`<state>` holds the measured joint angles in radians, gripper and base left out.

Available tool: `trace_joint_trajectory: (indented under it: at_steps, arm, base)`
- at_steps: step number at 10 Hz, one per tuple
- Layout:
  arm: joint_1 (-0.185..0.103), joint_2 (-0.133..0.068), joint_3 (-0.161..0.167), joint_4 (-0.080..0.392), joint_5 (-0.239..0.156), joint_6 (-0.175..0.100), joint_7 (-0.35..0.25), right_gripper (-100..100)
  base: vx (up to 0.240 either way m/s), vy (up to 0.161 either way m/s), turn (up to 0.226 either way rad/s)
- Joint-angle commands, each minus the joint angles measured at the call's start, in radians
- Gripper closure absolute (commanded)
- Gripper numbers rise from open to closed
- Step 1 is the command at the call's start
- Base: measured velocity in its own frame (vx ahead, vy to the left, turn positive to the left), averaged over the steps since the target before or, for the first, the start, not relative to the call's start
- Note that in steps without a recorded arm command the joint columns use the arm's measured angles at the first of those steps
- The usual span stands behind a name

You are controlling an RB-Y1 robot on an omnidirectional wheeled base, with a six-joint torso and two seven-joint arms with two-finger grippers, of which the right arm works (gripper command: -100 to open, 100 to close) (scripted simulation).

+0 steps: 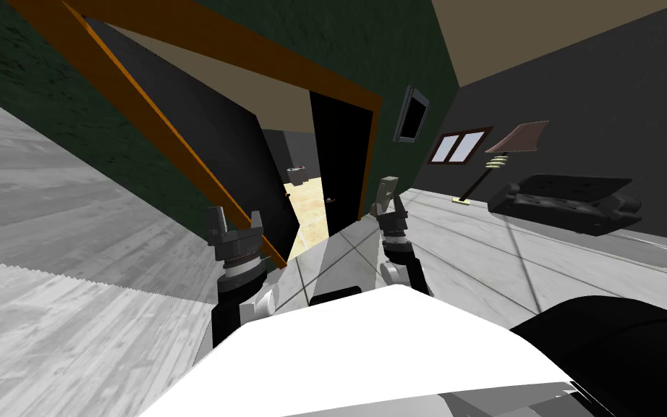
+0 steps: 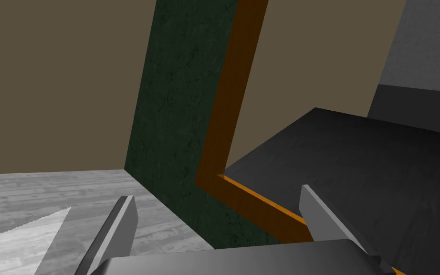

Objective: Push the door open

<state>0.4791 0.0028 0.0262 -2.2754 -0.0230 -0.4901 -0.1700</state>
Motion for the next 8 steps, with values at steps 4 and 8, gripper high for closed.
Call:
trace_joint_trajectory:
  at_steps: [4,8]
  arm:
    - [-0.043,-0.021,0.024,0.109,0.011,-0.022,-0.005,-100]
    - [-0.072,-0.033,0.040,0.184,0.019,-0.038,-0.008,-100]
  base:
    - [0.165,-0.019,-0.011]
    - [0.092,-0.008,-0.009]
